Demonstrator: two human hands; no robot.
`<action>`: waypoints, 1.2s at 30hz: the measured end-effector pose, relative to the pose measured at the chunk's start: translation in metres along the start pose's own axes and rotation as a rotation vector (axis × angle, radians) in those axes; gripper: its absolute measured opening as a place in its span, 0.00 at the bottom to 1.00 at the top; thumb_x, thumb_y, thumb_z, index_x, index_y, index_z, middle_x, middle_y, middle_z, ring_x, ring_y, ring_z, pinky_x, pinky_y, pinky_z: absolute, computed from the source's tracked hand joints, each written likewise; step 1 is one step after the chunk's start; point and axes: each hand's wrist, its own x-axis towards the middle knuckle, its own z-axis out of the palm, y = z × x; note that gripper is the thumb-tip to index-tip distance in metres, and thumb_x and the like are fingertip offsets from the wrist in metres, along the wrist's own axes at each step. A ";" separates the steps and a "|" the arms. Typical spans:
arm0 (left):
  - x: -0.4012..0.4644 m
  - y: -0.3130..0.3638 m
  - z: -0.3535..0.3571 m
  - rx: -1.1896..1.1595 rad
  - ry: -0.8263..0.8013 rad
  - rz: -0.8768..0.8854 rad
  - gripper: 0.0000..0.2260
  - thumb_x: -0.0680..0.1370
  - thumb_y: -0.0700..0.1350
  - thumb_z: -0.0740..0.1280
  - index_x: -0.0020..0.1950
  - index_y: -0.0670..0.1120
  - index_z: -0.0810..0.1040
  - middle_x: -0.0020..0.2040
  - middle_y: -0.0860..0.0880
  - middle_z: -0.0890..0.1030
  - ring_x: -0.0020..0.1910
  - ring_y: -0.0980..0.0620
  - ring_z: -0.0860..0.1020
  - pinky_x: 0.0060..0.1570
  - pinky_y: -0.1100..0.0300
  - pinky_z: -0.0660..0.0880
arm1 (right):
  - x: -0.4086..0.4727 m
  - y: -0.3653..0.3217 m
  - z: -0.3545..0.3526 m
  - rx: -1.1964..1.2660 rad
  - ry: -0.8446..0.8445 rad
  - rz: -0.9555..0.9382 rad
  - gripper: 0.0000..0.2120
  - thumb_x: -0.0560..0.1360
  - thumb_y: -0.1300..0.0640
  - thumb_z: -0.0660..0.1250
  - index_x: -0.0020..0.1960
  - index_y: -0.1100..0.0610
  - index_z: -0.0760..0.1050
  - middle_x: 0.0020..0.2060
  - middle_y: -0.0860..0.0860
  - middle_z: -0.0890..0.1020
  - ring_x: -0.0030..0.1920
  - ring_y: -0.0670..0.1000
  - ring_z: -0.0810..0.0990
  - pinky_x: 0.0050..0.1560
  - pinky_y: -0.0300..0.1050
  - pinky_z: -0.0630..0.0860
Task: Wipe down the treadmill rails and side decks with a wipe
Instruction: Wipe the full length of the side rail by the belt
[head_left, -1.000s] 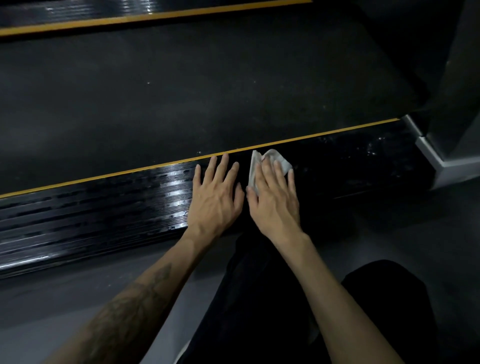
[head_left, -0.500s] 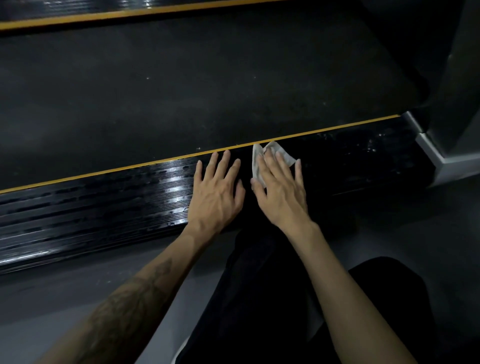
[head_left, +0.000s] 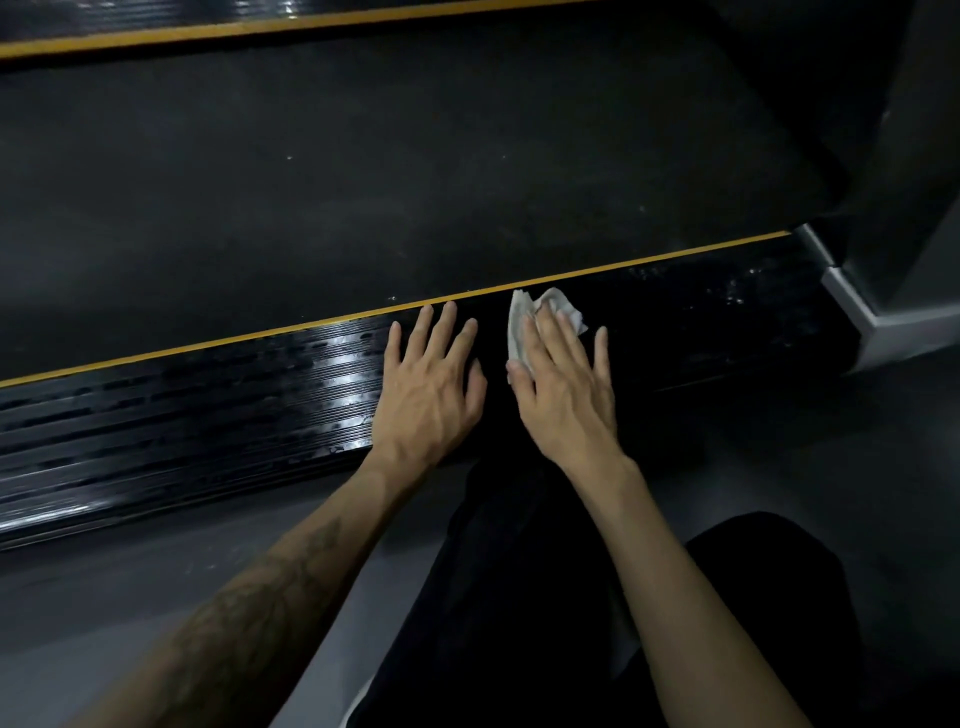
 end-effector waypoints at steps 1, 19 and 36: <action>0.000 0.000 0.000 0.001 0.003 0.002 0.26 0.82 0.54 0.53 0.78 0.46 0.71 0.80 0.43 0.66 0.81 0.43 0.61 0.78 0.38 0.57 | -0.005 0.000 0.000 0.004 0.022 0.029 0.32 0.83 0.44 0.44 0.83 0.56 0.57 0.82 0.54 0.58 0.83 0.53 0.53 0.81 0.63 0.44; 0.001 0.003 0.001 -0.001 -0.016 0.020 0.26 0.83 0.54 0.52 0.79 0.47 0.69 0.81 0.44 0.65 0.82 0.43 0.59 0.79 0.39 0.55 | -0.017 -0.020 0.010 0.039 0.052 0.045 0.31 0.83 0.46 0.46 0.82 0.58 0.60 0.82 0.55 0.59 0.82 0.55 0.54 0.80 0.62 0.44; 0.002 0.005 0.000 -0.004 -0.026 0.039 0.26 0.83 0.54 0.51 0.79 0.47 0.69 0.81 0.44 0.65 0.82 0.43 0.59 0.80 0.39 0.54 | -0.009 -0.001 0.006 0.007 0.069 0.008 0.30 0.83 0.44 0.47 0.82 0.55 0.61 0.81 0.53 0.61 0.82 0.54 0.56 0.80 0.66 0.44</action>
